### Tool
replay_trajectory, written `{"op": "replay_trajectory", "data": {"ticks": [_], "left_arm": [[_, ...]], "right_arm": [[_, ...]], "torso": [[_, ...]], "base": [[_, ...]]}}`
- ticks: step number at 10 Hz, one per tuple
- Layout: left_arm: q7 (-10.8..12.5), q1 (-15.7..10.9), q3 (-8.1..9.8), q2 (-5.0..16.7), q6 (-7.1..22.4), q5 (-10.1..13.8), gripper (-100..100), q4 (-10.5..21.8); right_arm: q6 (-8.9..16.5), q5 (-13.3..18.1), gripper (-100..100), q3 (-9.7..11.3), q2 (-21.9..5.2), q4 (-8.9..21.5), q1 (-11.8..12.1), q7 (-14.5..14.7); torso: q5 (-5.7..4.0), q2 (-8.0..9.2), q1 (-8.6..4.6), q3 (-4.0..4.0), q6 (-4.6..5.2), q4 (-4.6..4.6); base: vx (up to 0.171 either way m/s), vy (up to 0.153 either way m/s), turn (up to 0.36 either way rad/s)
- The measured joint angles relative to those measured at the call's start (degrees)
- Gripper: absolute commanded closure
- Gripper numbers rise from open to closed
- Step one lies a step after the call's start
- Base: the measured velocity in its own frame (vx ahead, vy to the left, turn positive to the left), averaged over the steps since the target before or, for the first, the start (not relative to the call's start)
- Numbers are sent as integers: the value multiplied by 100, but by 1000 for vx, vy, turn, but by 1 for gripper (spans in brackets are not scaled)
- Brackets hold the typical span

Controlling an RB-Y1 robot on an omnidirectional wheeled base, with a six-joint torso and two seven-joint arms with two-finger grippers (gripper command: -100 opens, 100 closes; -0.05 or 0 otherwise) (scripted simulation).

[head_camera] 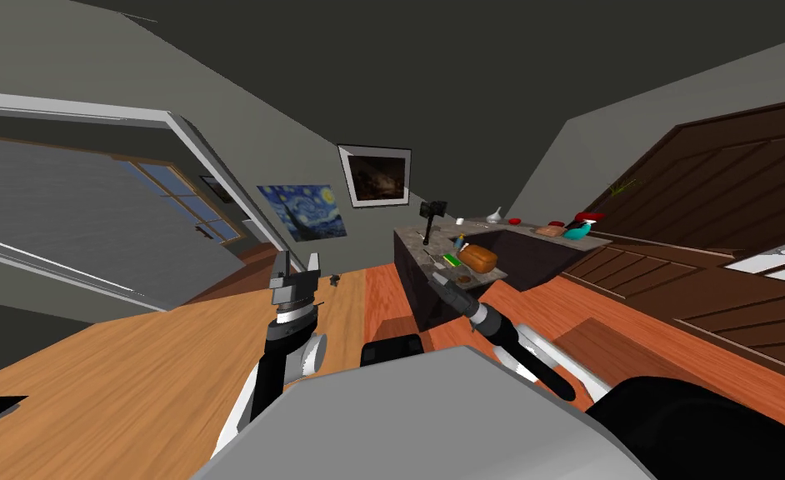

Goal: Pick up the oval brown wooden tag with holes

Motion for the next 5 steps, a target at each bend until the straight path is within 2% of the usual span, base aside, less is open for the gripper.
{"op": "replay_trajectory", "data": {"ticks": [2,5], "left_arm": [[0,0,0,0,0,0,0,0],[0,0,0,0,0,0,0,0]], "right_arm": [[-62,180,-100,-48,-343,161,135,110],[-92,492,-100,-163,-872,342,459,286]], "torso": [[1,-8,6,-5,-1,-2],[0,-18,4,-10,-1,-3]], "base": [[83,133,24],[86,110,18]]}}
